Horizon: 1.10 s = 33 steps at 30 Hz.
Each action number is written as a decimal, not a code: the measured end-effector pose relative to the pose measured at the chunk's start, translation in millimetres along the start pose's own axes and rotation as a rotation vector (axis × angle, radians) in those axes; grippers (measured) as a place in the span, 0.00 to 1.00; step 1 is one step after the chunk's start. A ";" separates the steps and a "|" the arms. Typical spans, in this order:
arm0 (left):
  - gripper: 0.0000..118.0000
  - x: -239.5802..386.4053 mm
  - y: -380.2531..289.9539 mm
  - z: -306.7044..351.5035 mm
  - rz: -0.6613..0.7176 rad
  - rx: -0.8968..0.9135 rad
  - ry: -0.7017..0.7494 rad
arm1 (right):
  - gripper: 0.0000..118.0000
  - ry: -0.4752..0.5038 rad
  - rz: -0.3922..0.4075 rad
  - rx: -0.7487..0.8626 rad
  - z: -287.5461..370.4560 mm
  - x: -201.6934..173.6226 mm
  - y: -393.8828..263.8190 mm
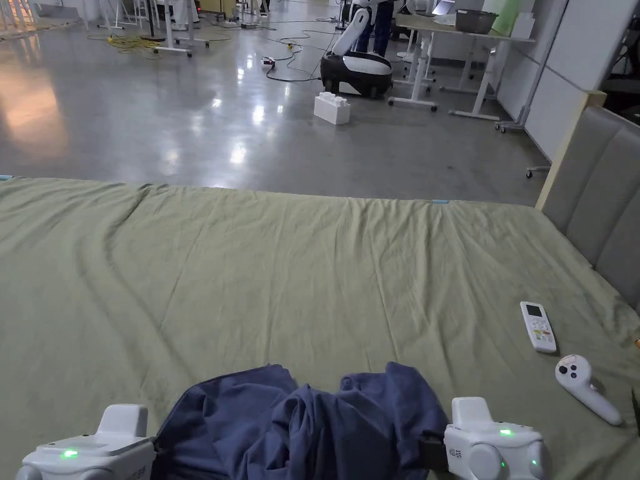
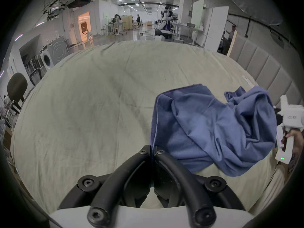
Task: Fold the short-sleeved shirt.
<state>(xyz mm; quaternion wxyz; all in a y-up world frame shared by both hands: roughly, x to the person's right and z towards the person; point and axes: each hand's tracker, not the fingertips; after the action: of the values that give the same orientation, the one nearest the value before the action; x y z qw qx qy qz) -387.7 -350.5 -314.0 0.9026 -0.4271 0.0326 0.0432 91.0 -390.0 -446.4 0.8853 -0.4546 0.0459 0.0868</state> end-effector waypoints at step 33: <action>0.02 -40.3 153.2 170.1 -0.020 0.474 0.027 | 0.04 -0.046 -0.013 0.632 245.0 33.2 118.3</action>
<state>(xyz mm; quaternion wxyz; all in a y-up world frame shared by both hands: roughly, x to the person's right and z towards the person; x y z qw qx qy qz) -440.2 -124.1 -320.2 0.9775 -0.2039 0.0496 0.0199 101.1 -119.5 -403.2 0.9840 -0.1554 0.0477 0.0729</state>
